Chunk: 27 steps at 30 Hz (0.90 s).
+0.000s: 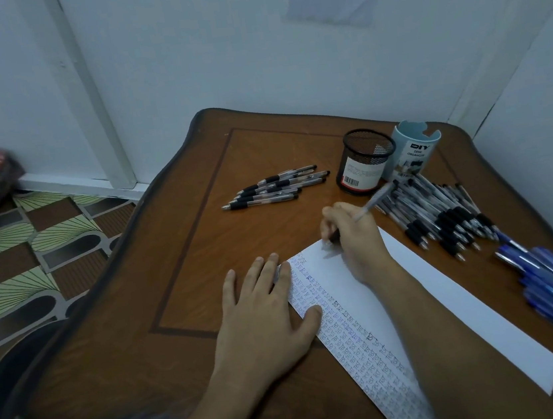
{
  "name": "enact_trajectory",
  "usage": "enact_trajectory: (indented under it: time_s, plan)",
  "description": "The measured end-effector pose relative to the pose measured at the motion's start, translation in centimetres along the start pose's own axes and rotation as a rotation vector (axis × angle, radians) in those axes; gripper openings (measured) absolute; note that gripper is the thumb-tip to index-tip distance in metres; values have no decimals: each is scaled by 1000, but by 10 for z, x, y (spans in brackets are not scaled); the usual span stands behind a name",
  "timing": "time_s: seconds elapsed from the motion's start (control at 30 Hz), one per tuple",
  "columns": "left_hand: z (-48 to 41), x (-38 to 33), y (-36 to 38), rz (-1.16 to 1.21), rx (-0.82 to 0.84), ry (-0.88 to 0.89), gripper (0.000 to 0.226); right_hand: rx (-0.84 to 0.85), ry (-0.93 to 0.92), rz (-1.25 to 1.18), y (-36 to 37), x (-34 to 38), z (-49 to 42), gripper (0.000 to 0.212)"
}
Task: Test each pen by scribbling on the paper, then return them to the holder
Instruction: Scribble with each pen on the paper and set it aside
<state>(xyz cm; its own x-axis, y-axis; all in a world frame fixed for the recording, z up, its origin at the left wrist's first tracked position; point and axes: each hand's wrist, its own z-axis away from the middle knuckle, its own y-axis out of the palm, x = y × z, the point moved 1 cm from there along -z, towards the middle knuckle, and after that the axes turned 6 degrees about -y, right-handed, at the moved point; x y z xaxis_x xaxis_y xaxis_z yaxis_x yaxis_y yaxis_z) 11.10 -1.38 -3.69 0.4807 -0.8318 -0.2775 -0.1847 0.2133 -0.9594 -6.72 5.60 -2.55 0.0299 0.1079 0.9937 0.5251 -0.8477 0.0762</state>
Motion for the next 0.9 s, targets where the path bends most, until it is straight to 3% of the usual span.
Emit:
enact_trajectory:
  time_s: [0.1,0.3,0.47,0.77,0.9]
  plan:
    - [0,1,1,-8,2,-6,89,-12,54,-82,0,5,1,36]
    - [0,1,-1,-19,23,-14,92,55,126,40,1,14,0,34]
    - [0,1,-3,-21,38,-11,94,120,299,-121,-10,34,-7,17]
    - [-1,1,-5,-17,49,-17,102,223,228,231,-32,61,-1,7]
    - [-1,1,-5,-9,40,-7,101,124,158,422,-41,60,1,6]
